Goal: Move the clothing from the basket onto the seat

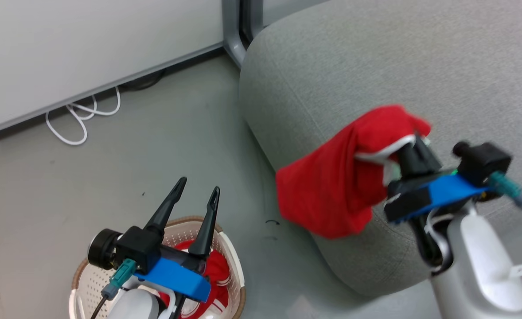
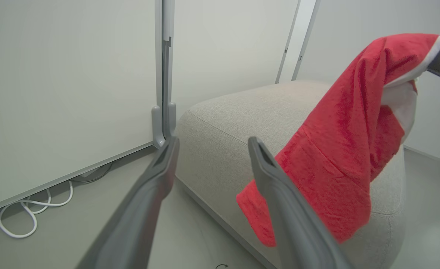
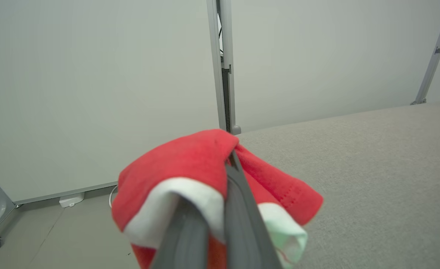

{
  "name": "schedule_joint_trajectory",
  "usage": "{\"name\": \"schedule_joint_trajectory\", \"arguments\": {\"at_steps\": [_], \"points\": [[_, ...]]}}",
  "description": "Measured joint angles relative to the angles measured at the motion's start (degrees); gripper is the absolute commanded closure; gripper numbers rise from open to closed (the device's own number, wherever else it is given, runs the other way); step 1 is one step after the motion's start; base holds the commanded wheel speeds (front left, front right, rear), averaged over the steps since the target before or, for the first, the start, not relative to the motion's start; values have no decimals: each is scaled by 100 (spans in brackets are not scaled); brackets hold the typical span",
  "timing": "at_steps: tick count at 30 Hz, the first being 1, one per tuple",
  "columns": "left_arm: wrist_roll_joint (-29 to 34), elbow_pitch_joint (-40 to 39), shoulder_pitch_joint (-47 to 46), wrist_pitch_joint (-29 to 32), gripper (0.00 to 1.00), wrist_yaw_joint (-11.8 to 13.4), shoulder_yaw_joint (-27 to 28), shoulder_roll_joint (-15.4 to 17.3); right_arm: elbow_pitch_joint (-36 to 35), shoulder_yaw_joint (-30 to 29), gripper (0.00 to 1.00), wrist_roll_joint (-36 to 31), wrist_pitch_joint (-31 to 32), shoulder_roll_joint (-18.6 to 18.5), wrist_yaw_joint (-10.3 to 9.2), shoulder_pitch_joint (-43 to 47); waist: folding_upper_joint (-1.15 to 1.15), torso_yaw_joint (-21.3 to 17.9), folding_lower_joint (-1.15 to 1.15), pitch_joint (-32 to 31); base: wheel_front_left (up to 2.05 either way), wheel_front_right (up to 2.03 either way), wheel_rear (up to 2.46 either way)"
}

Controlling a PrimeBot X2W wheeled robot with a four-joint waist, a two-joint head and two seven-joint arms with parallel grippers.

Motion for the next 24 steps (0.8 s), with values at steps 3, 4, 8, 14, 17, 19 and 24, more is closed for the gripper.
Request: {"name": "schedule_joint_trajectory", "arguments": {"at_steps": [3,4,8,14,17,19,24], "points": [[26,-116,-102,0,0,0,-41,36,9,-292,100,171,74,-4,0,-448,0,74,0,169,0,0,0],[51,-152,-138,0,0,0,-57,48,12,-397,100,179,88,0,0,-611,0,105,0,232,0,0,0],[98,-276,-280,0,0,0,-118,123,-55,-933,100,-85,240,0,0,-1326,0,257,0,521,0,0,0],[168,-514,-527,0,0,0,-109,178,-493,-1948,100,-401,628,-259,0,-2281,0,579,0,1007,0,0,0],[234,-682,-655,0,0,0,-35,211,-791,-2472,100,-402,913,-467,0,-2657,0,741,1,1278,0,0,0],[276,-791,-728,0,0,-1,8,233,-959,-2764,100,-403,1181,-625,0,-2906,0,839,1,1477,0,0,0],[355,-1033,-875,0,0,-1,55,327,-950,-3450,100,-486,1622,-1135,0,-3411,0,1059,1,1980,0,0,0]]}}
